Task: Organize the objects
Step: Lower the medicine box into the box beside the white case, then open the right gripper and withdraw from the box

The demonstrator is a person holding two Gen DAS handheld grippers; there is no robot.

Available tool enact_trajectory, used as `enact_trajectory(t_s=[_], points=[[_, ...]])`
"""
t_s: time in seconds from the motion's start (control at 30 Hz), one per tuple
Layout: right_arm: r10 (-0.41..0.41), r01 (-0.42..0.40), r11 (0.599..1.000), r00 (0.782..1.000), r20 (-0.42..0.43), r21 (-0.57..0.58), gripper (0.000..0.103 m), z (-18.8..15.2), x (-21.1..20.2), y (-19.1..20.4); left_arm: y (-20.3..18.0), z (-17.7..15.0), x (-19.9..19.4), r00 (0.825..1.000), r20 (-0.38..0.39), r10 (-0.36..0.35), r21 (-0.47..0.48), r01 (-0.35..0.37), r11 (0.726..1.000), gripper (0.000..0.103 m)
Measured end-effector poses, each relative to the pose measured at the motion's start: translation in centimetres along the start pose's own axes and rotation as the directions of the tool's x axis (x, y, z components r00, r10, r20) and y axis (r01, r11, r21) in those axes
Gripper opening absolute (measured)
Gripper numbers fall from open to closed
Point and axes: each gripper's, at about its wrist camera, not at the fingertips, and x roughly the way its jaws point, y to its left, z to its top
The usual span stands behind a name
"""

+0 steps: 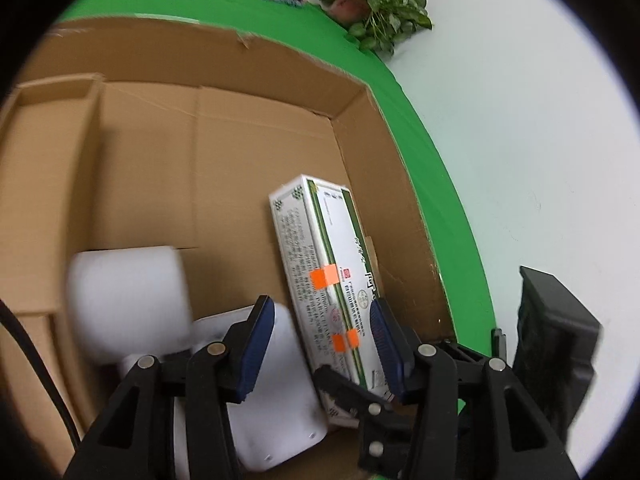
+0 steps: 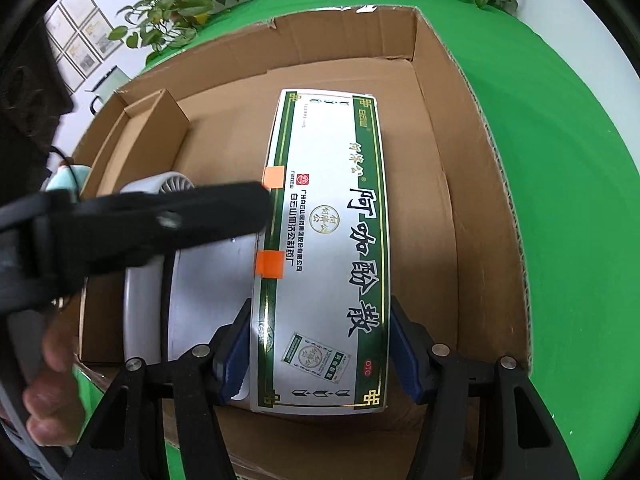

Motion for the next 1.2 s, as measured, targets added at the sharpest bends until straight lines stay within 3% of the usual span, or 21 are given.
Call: enact_trajectory(t_s=[0.27,0.37,0.5,0.6,0.67,0.7,0.73,0.8,0.83,0.87,0.93,1.0,1.1,1.17,1.2], points=[[-0.017,0.016,1.0,0.999,-0.04,-0.024,0.062,-1.4,0.0,0.0,-0.3,-3.8,-6.9,0.987,0.139,0.086,0.1,-0.101,0.99,0.048],[-0.006,0.005,0.999,0.999,-0.034,-0.037,0.071,-1.9,-0.4,0.6,-1.2,-4.4,-8.8,0.969,0.214,0.123,0.132,-0.154,0.979,0.048],[-0.001,0.0,0.999,0.999,-0.043,-0.038,0.079,-2.6,-0.4,1.2,-1.5,-6.3,-11.0,0.929,0.314,0.196,0.151,-0.252,0.956,0.049],[-0.017,0.018,0.999,1.0,0.026,-0.047,0.079,-3.3,-2.0,1.9,-1.2,-8.3,-12.8,0.875,0.401,0.271,0.159,-0.358,0.92,0.053],[-0.034,0.044,0.996,0.99,0.134,-0.071,0.085,-4.3,-4.0,2.6,-1.2,-9.4,-13.6,0.816,0.475,0.329,0.148,-0.442,0.885,0.066],[-0.042,0.06,0.995,0.979,0.199,-0.083,0.095,-5.0,-5.1,3.2,-1.1,-10.0,-13.9,0.781,0.514,0.354,0.135,-0.481,0.866,0.069],[-0.043,0.071,0.993,0.961,0.272,-0.092,0.1,-5.9,-6.0,3.8,-0.9,-10.8,-14.2,0.735,0.559,0.383,0.116,-0.527,0.842,0.077],[-0.03,0.082,0.99,0.92,0.39,-0.117,0.102,-8.0,-7.0,5.3,-0.1,-12.5,-14.9,0.655,0.622,0.429,0.072,-0.593,0.802,0.081],[-0.024,0.085,0.988,0.906,0.422,-0.126,0.102,-8.7,-7.1,5.7,0.6,-12.9,-14.5,0.625,0.639,0.447,0.048,-0.614,0.788,0.082],[-0.021,0.091,0.987,0.889,0.458,-0.131,0.102,-9.4,-7.0,6.3,1.4,-13.0,-14.0,0.612,0.639,0.466,0.025,-0.623,0.782,0.081],[-0.039,0.117,0.986,0.85,0.525,-0.117,0.102,-10.8,-6.6,7.2,2.7,-13.8,-13.7,0.604,0.624,0.496,-0.007,-0.63,0.776,0.082],[-0.068,0.133,0.988,0.826,0.56,-0.077,0.102,-11.8,-5.9,7.6,3.5,-13.9,-12.3,0.598,0.606,0.526,-0.021,-0.648,0.761,0.082],[-0.116,0.173,0.984,0.789,0.603,-0.036,0.102,-13.0,-5.4,8.3,3.4,-14.4,-10.5,0.532,0.633,0.562,-0.02,-0.715,0.699,0.083],[-0.146,0.216,0.976,0.776,0.613,-0.041,0.102,-13.3,-5.2,8.8,3.3,-14.5,-9.6,0.508,0.638,0.579,-0.022,-0.739,0.673,0.086],[-0.147,0.217,0.975,0.768,0.624,-0.036,0.103,-13.6,-5.1,8.8,3.3,-14.6,-9.6,0.505,0.639,0.581,-0.026,-0.74,0.672,0.086]])
